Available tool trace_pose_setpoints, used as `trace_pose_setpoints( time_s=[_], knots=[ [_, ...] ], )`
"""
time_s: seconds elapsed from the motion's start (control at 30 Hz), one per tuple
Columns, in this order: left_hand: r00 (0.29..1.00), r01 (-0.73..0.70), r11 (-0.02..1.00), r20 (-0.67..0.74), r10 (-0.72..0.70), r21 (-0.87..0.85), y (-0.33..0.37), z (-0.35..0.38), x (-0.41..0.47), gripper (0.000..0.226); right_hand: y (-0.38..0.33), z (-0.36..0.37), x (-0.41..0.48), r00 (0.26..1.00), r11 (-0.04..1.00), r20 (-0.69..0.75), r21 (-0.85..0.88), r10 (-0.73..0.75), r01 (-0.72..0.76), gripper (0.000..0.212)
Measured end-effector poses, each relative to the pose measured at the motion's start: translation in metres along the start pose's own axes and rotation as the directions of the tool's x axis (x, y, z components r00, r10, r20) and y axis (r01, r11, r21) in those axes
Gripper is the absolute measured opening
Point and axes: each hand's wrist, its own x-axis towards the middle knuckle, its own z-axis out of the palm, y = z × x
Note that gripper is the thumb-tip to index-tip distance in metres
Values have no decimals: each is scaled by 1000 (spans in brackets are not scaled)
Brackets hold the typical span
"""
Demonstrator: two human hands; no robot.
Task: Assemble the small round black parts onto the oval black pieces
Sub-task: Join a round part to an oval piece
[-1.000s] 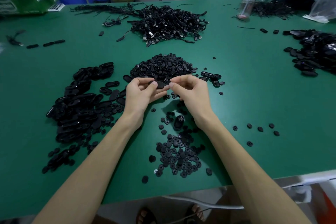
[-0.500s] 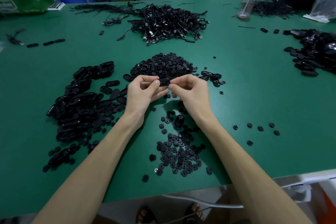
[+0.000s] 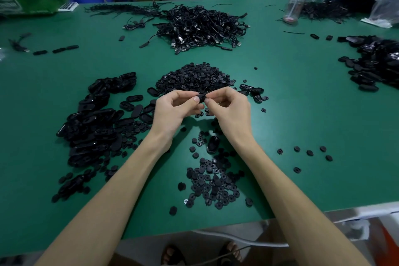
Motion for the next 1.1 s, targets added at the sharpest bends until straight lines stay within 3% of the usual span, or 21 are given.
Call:
trace_pose_setpoints(
  time_s=[0.27, 0.47, 0.7, 0.83, 1.1],
  knots=[
    [997, -13, 999, 80, 11, 34, -1, -3, 0, 22, -3, -3, -3, 998, 997, -11, -45, -67, 66, 6],
    [999, -1, 1000, 33, 0, 16, -3, -2, 1, 22, -5, 1, -4, 984, 974, 44, -135, -175, 179, 11],
    [997, 54, 996, -46, -58, -69, -3, -3, 3, 20, -4, 6, -5, 972, 976, 172, -120, -162, 183, 25],
    [997, 58, 995, -37, -61, -83, -2, -4, 3, 23, -4, 4, -3, 980, 978, 117, -118, -161, 174, 27],
    [994, -31, 995, 111, 21, 95, -3, -5, 1, 16, -3, -3, 2, 996, 999, 78, -3, -40, 40, 11]
  ],
)
